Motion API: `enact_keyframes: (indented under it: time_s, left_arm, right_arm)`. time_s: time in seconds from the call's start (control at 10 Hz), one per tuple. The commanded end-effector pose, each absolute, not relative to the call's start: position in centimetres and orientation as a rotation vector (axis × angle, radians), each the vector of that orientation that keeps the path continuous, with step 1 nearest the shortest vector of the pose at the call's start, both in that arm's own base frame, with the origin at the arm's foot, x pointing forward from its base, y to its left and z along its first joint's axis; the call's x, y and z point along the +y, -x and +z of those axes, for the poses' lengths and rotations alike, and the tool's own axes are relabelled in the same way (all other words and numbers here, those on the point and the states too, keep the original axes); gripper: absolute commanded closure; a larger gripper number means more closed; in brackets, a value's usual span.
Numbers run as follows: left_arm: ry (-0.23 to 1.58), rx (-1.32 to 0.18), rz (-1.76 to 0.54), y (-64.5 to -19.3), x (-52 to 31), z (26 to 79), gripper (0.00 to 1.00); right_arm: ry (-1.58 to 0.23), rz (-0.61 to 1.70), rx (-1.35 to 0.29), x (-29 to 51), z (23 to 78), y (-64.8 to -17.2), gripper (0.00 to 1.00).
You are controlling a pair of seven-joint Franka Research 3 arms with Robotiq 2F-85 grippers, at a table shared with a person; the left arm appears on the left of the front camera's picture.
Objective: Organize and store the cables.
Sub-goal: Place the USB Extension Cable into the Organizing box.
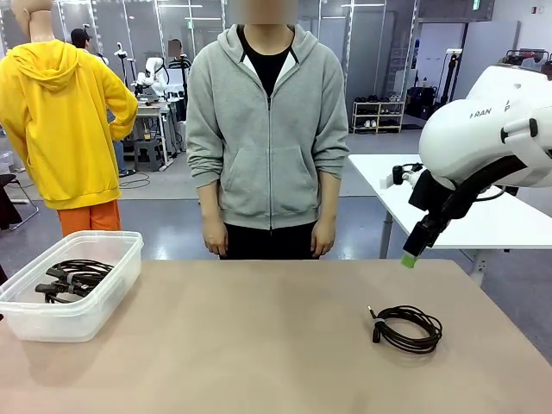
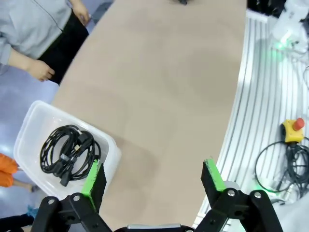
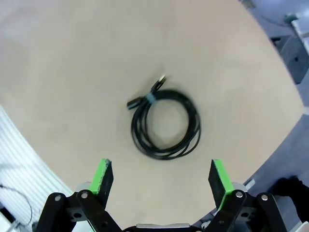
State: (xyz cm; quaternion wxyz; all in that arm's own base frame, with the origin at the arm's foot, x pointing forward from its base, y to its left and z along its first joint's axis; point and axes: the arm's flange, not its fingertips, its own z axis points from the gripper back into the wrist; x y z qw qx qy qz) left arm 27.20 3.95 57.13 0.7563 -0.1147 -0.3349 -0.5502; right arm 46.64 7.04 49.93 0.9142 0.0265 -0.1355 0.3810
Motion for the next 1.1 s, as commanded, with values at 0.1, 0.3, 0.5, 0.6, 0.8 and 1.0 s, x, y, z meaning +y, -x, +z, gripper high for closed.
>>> enact_keyframes:
  time_s: [0.1, 0.3, 0.5, 0.6, 0.8, 1.0]
  left_arm:
    - [0.246, -0.717, -1.195, -27.9, 4.0, 57.3, 0.00]
    - [0.246, -0.717, -1.195, -27.9, 4.0, 57.3, 0.00]
    - [0.246, -0.717, -1.195, -27.9, 4.0, 57.3, 0.00]
    - [0.246, -0.717, -1.195, -27.9, 4.0, 57.3, 0.00]
    - [0.246, -0.717, -1.195, -27.9, 4.0, 57.3, 0.00]
    - [0.246, -0.717, -1.195, -27.9, 4.0, 57.3, 0.00]
  right_arm:
    - [-0.063, 0.807, -0.229, 7.0, 49.6, -46.2, 0.00]
    - [-0.065, 0.793, -0.270, 7.0, 49.9, -46.5, 0.00]
    - [-0.019, 0.567, -0.187, 10.6, 45.1, -47.0, 0.00]
    - [-0.013, 0.491, -0.157, 11.6, 43.2, -47.8, 0.00]
    - [-0.011, 0.337, -0.155, 12.1, 40.6, -49.0, 0.00]
    - [0.011, 0.292, -0.109, 13.1, 38.6, -49.6, 0.00]
